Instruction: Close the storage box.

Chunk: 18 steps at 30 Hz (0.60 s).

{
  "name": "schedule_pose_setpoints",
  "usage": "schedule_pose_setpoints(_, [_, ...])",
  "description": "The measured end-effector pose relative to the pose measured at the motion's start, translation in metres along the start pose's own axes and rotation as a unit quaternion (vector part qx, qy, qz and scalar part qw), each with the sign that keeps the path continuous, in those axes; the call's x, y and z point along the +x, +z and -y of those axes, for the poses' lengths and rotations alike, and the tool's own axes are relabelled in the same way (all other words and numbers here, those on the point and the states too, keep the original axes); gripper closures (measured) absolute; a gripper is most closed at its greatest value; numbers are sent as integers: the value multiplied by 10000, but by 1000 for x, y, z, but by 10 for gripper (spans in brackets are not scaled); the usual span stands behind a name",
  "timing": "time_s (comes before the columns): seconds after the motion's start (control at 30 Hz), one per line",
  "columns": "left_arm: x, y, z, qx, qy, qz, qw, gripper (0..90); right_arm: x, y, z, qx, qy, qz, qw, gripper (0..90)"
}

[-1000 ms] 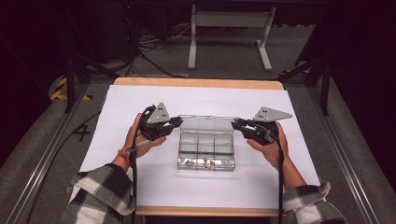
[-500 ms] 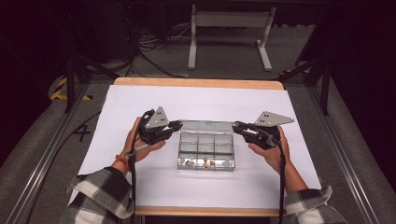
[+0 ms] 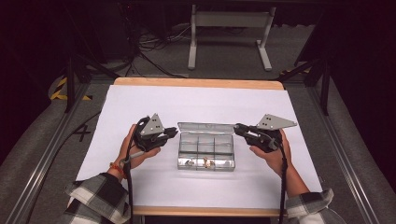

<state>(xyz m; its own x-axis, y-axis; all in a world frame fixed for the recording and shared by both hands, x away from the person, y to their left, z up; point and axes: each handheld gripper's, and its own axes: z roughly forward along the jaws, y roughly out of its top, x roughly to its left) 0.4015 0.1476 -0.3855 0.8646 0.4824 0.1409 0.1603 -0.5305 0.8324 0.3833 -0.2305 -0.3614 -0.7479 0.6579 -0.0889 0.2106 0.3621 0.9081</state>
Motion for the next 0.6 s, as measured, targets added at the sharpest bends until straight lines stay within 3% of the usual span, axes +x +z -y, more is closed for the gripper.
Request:
schedule_pose_setpoints(0.27, [-5,9,3,-161,-260,210,9993,900,3,-2,2,-22,-26,10,10000,793])
schedule_pose_setpoints(0.4, [-2,13,3,-329,-496,296,9978,900,5,-3,4,-36,-24,7,10000,790])
schedule_pose_setpoints(0.6, [-2,15,4,-429,-531,374,9970,900,6,-5,10,-36,39,-46,10000,803])
